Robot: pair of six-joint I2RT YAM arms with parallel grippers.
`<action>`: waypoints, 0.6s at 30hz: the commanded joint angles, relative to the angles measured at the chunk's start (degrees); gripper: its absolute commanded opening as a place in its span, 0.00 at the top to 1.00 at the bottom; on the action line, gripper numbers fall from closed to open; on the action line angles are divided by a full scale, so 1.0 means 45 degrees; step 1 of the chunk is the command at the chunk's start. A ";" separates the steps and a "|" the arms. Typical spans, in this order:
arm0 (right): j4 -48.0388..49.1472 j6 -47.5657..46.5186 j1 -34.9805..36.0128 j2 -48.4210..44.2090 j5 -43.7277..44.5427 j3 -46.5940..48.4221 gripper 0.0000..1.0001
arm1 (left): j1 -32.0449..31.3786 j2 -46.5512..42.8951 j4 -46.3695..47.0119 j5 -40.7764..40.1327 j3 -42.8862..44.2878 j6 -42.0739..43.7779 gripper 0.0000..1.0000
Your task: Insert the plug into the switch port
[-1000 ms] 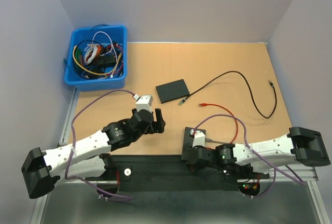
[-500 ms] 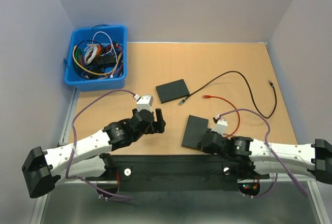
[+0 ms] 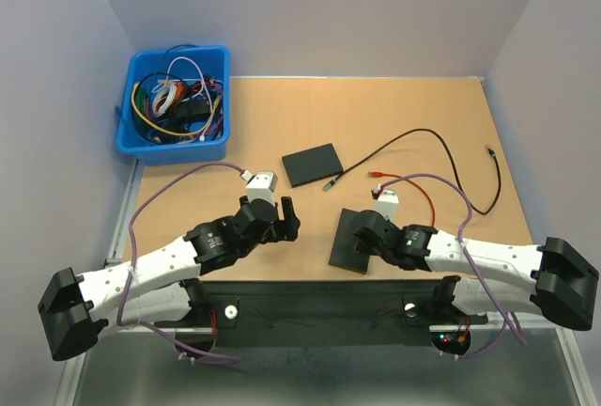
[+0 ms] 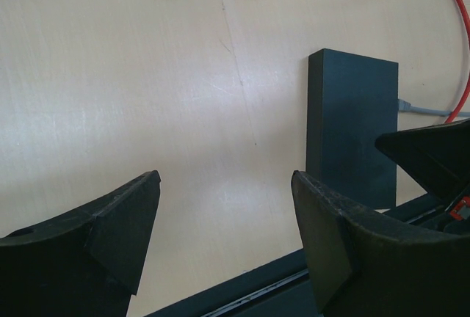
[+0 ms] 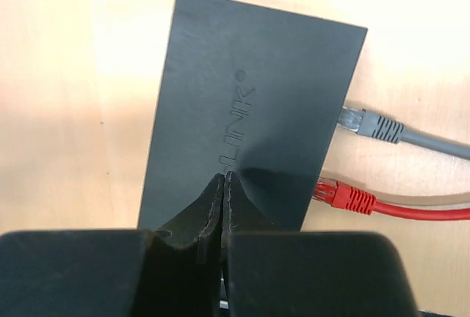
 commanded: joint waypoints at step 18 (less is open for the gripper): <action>-0.2245 -0.0363 -0.0014 -0.4124 0.0897 -0.0242 0.24 | 0.1013 1.0485 0.4241 0.1531 0.5692 0.4291 0.21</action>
